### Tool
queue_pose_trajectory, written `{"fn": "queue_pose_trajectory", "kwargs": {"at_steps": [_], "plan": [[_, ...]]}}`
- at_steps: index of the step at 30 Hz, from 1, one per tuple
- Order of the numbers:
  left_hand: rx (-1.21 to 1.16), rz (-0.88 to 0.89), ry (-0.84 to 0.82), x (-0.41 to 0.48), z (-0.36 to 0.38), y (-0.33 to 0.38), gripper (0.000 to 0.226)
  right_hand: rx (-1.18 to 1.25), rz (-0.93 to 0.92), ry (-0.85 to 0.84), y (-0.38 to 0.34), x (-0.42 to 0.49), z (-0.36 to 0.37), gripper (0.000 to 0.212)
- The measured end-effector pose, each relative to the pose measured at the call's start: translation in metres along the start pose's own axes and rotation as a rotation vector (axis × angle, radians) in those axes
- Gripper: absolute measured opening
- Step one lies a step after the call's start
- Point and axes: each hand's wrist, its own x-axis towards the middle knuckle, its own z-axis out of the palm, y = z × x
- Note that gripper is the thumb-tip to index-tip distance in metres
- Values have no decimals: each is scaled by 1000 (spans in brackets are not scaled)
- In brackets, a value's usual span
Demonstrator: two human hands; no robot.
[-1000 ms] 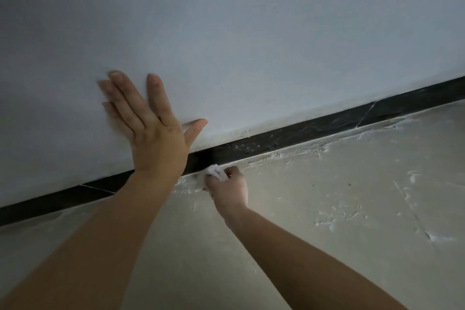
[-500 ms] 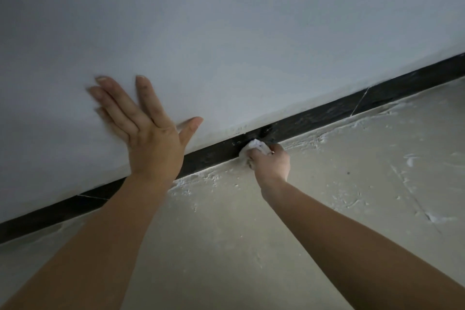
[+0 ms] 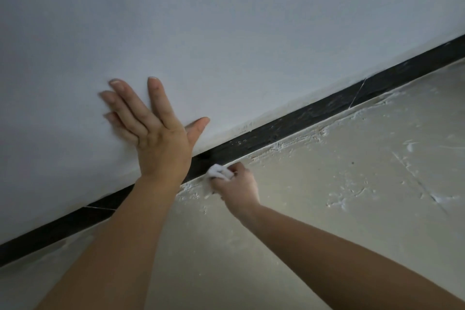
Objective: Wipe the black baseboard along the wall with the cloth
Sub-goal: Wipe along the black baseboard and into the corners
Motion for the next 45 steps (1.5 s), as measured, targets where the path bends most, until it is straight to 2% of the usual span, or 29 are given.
{"fn": "queue_pose_trajectory", "kwargs": {"at_steps": [3,6,9,14,17,22,24,28,31,35,45], "plan": [[22,15,-5,-1,2,-4,101,69,-26,-11,-9,-6,28,11],[19,26,-19,-2,0,-7,100,161,-22,78,-17,-5,33,18],[30,29,-13,-2,-1,-9,99,209,-46,156,-22,0,18,23],[10,18,-13,-2,-1,-8,98,202,-102,251,-22,10,-17,13],[11,20,-15,-2,-2,-6,97,253,-75,345,-21,17,-33,11],[35,34,-12,-3,-3,-6,97,487,-2,561,-17,29,-61,9],[48,30,-18,-6,-2,-6,97,457,-7,541,-12,25,-64,10],[54,19,-47,-9,-3,-7,97,199,-73,251,-5,3,-33,10],[62,7,-54,-6,-2,-6,97,84,-151,137,-15,1,-6,24],[33,14,-13,2,-2,-2,97,130,-222,200,-32,7,-19,21],[48,24,-33,-4,-4,-3,102,51,-220,356,-27,23,-73,25]]}}
